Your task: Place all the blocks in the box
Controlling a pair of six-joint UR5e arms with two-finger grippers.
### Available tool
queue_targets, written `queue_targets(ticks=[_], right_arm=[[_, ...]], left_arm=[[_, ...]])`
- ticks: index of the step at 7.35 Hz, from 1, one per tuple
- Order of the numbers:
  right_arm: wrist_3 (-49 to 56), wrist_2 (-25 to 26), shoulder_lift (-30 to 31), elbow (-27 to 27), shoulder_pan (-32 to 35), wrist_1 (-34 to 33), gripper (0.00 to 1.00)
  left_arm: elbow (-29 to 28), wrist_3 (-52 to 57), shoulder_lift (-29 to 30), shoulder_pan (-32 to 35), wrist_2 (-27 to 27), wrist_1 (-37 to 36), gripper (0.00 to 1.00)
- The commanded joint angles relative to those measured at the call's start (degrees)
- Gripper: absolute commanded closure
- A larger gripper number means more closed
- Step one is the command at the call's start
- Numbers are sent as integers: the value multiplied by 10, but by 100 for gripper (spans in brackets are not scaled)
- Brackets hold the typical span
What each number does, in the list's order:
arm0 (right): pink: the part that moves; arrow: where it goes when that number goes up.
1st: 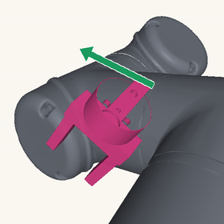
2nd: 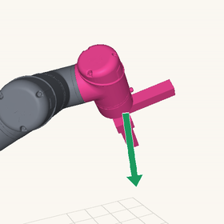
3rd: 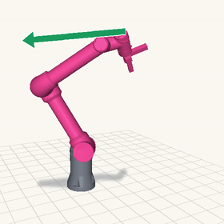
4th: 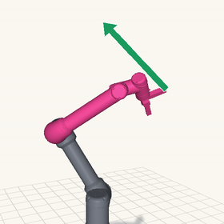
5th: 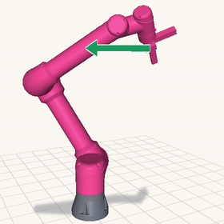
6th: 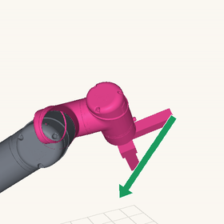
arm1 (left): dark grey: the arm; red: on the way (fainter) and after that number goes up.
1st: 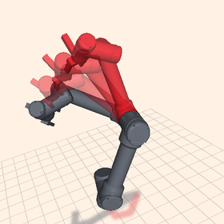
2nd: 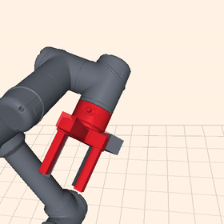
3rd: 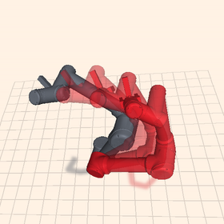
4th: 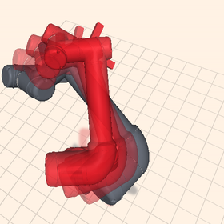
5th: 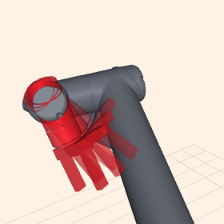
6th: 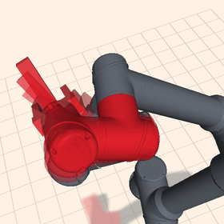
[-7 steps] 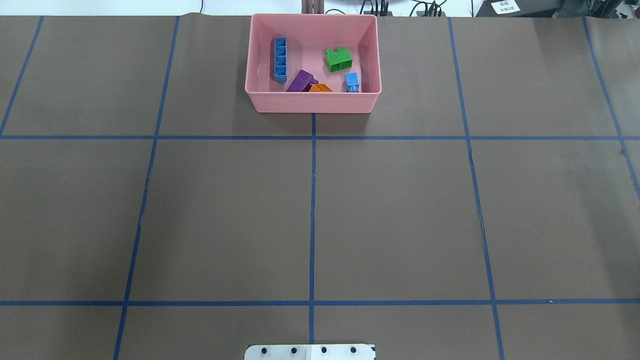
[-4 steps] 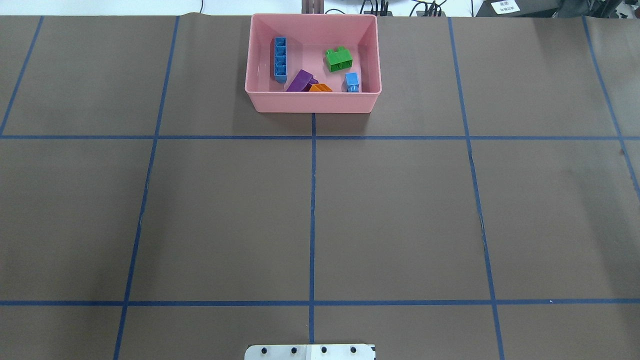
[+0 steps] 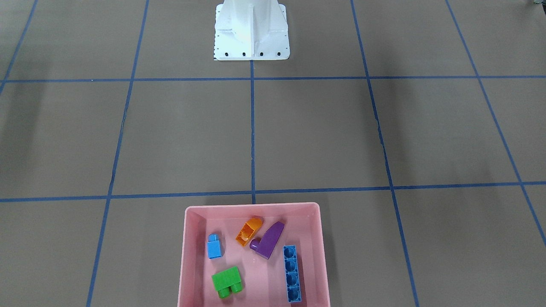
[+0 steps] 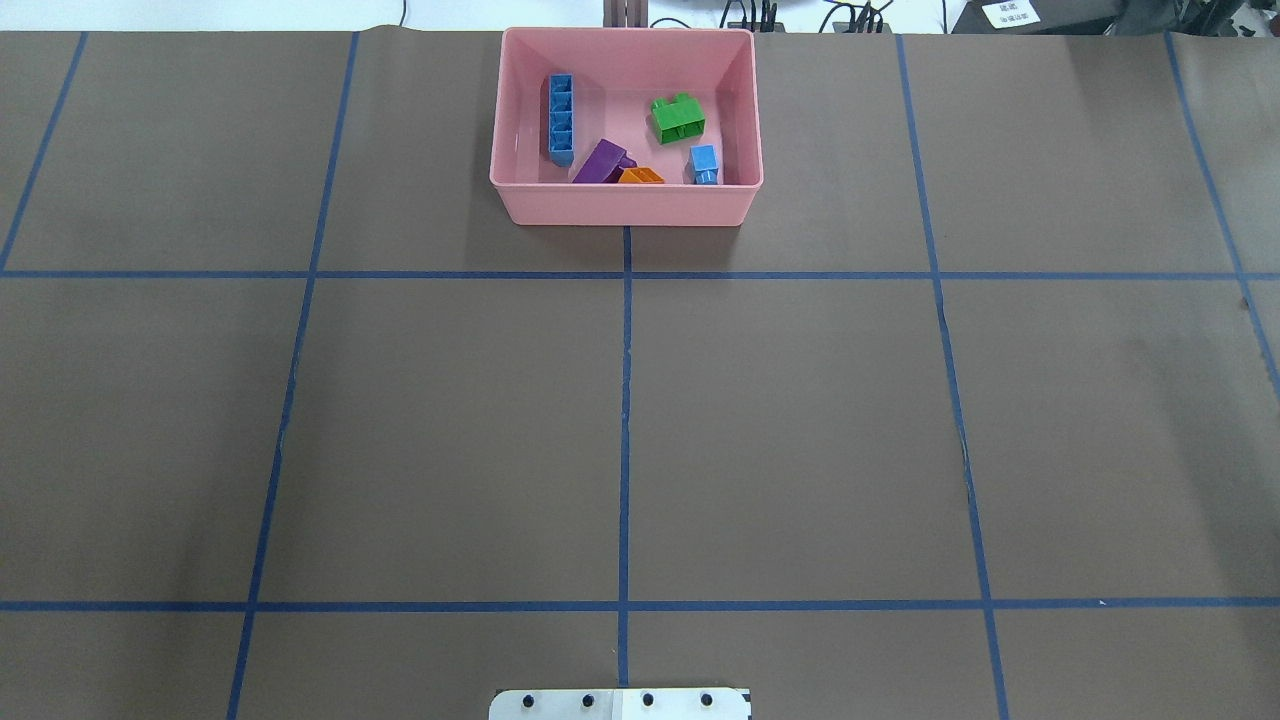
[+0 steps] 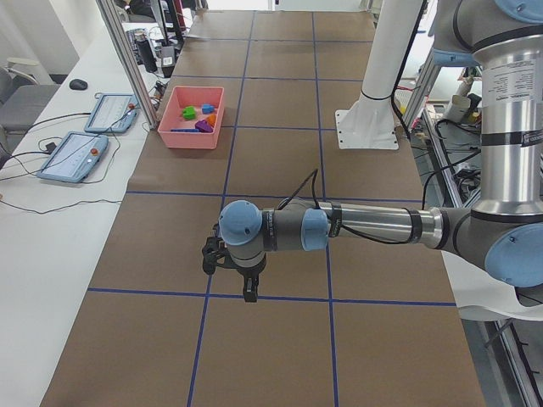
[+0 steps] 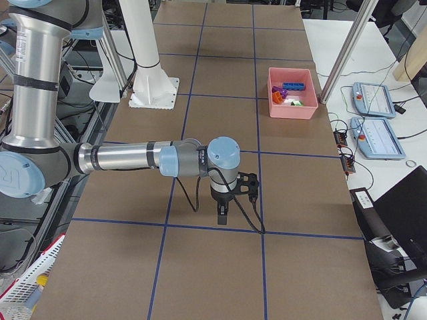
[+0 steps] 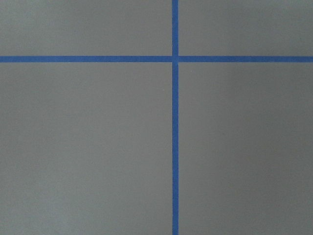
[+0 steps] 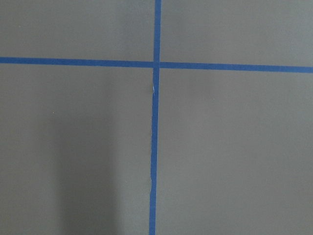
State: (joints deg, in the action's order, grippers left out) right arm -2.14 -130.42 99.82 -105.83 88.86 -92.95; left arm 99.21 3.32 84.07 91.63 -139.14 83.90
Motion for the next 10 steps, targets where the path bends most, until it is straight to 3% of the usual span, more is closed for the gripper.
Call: queue_targets(ticks=[1, 10], right_arm=[[-3, 4, -4, -1, -12, 3, 0], [2, 2, -16, 6, -17, 5, 0]], left_arm=[[-6, -1, 0, 0, -4, 1, 0], [-7, 0, -1, 0, -3, 1, 0]])
